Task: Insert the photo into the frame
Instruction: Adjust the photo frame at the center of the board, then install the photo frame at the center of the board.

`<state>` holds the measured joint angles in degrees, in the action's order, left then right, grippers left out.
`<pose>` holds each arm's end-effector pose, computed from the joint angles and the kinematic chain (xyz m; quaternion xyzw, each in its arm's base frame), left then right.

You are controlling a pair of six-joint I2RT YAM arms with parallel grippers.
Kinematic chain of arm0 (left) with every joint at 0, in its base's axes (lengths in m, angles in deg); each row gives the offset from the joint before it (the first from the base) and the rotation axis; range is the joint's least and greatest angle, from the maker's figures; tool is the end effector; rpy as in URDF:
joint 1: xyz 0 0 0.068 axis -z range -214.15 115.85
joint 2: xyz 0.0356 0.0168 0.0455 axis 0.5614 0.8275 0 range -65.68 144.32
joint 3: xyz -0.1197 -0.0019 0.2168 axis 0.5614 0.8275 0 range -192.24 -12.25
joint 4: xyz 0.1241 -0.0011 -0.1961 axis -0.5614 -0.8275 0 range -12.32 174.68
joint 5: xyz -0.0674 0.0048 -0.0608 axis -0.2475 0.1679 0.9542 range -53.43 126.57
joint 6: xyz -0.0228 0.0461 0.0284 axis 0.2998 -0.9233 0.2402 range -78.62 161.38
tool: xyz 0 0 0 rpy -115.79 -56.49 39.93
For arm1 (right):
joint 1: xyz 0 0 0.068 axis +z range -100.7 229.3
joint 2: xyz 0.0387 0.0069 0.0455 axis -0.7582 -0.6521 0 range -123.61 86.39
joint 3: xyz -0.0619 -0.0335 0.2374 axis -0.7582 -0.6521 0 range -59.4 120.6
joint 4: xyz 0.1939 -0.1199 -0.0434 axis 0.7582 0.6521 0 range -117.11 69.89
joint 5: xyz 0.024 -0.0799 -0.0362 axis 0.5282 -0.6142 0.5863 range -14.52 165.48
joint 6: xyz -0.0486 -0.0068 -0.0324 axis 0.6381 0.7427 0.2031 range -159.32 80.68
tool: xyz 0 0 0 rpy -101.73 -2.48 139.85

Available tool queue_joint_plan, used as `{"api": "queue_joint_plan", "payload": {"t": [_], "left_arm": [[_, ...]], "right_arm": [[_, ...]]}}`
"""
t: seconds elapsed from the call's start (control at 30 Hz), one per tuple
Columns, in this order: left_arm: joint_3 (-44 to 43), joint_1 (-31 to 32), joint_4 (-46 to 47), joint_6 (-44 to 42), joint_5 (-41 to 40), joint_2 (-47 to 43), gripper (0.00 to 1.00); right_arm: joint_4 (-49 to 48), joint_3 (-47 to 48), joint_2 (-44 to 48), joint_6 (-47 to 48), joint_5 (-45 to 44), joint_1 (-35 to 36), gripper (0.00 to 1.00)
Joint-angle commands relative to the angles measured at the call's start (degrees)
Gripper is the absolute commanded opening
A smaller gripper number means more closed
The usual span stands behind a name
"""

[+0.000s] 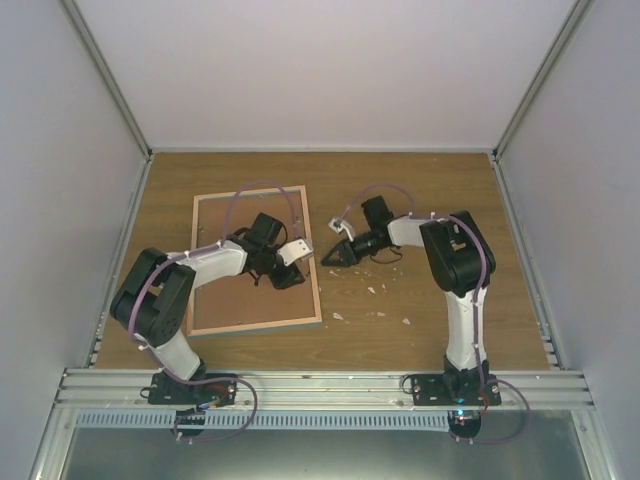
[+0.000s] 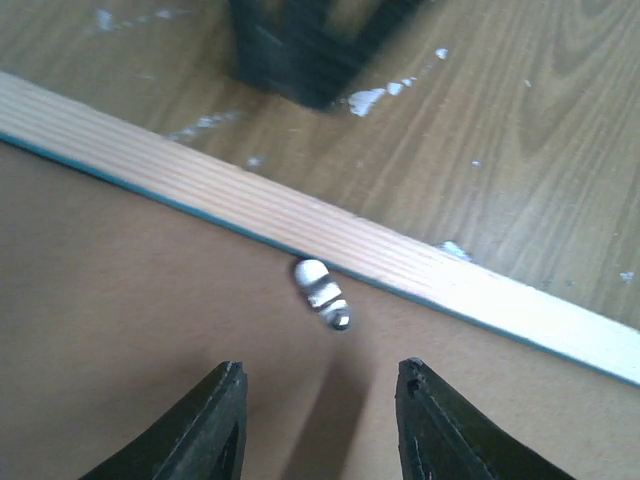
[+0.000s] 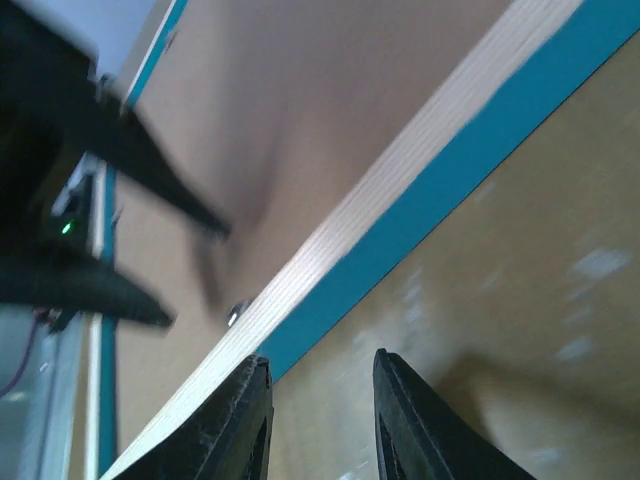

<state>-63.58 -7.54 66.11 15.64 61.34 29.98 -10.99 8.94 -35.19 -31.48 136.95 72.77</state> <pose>0.2508 -0.1456 0.1439 0.4640 0.8299 -0.2103 0.2273 0.3095 0.1752 0.0928 -0.3163 0.7896 0.5191 0.0842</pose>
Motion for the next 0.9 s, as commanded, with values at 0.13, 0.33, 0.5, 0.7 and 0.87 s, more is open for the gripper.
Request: {"api": "queue_joint_plan", "payload": {"t": [0.13, 0.33, 0.5, 0.7, 0.87], "left_arm": [[1.67, 3.75, 4.7, 6.62, -5.26, -1.3, 0.46], [1.49, 5.82, 6.21, 9.03, -7.76, -0.38, 0.48], [0.35, 7.66, 6.68, 9.85, -12.01, 0.87, 0.48], [-0.05, 8.13, 6.42, 12.1, -17.86, 1.76, 0.4], [-0.16, 7.95, 5.28, 14.7, -19.82, 1.78, 0.38]], "right_arm": [[-6.63, 9.62, -2.64, -11.01, -12.12, 1.36, 0.41], [-7.39, 11.61, -4.62, -13.91, -15.77, 3.65, 0.44], [-7.26, 13.78, -6.43, -15.47, -18.36, 4.32, 0.44], [-5.14, 12.8, -8.29, -15.97, -21.34, 4.74, 0.33], [-5.17, 10.15, -8.42, -15.99, -23.12, 4.84, 0.26]]}}
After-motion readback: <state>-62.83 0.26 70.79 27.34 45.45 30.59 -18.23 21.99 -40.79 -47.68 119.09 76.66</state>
